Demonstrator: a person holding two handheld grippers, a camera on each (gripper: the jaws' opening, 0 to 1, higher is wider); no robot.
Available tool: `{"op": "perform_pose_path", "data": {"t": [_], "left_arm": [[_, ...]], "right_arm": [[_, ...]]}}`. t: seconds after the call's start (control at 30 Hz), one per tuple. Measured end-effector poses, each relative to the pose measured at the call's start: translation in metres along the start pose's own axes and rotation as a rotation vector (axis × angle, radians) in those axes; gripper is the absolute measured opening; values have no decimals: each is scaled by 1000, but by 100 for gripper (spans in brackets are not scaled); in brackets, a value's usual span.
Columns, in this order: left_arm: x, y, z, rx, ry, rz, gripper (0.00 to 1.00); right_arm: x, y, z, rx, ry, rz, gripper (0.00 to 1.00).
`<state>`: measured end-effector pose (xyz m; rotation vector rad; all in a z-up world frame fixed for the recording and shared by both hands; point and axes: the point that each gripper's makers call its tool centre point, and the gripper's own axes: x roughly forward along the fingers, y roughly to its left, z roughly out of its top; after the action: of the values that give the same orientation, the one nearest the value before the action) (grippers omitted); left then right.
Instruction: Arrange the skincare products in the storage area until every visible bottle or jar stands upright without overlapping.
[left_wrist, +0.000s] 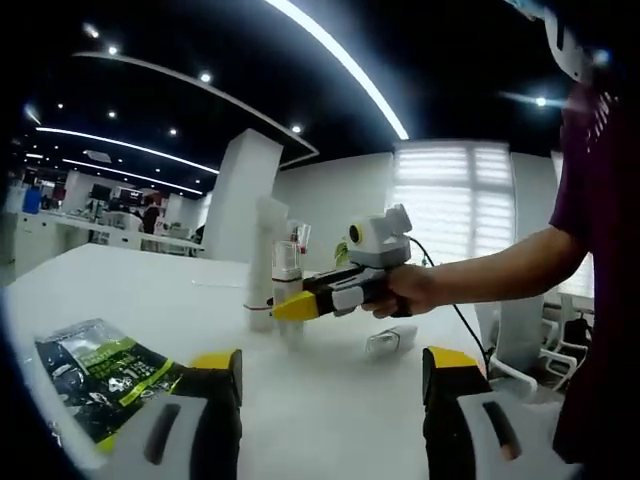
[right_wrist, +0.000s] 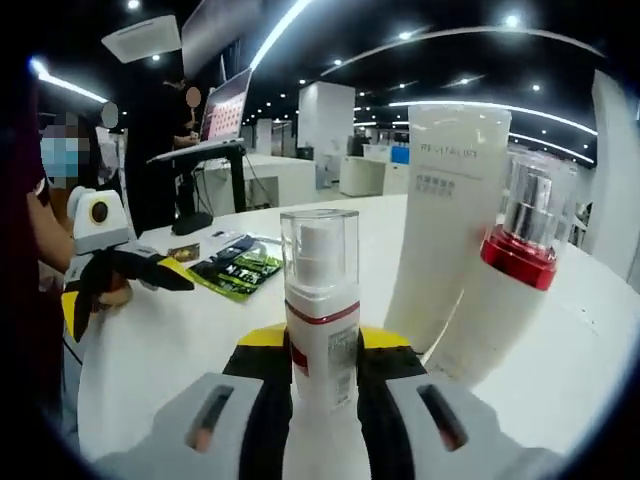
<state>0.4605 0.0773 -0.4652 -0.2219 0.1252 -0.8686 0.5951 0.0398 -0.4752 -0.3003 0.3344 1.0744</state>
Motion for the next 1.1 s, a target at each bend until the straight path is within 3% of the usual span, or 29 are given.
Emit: {"op": "perform_pose_path", "data": {"t": [0.27, 0.5, 0.7, 1.1], "left_arm": [[0, -1, -1, 14, 3, -3, 75], [1, -2, -3, 23, 14, 0, 75], [1, -2, -3, 26, 16, 5, 75], [0, -1, -4, 39, 21, 10, 73]], "right_arm": [[5, -5, 2, -40, -25, 4, 22], [-1, -9, 0, -10, -50, -2, 23], [-4, -11, -6, 27, -52, -10, 23], [-2, -5, -12, -22, -24, -1, 22]]}}
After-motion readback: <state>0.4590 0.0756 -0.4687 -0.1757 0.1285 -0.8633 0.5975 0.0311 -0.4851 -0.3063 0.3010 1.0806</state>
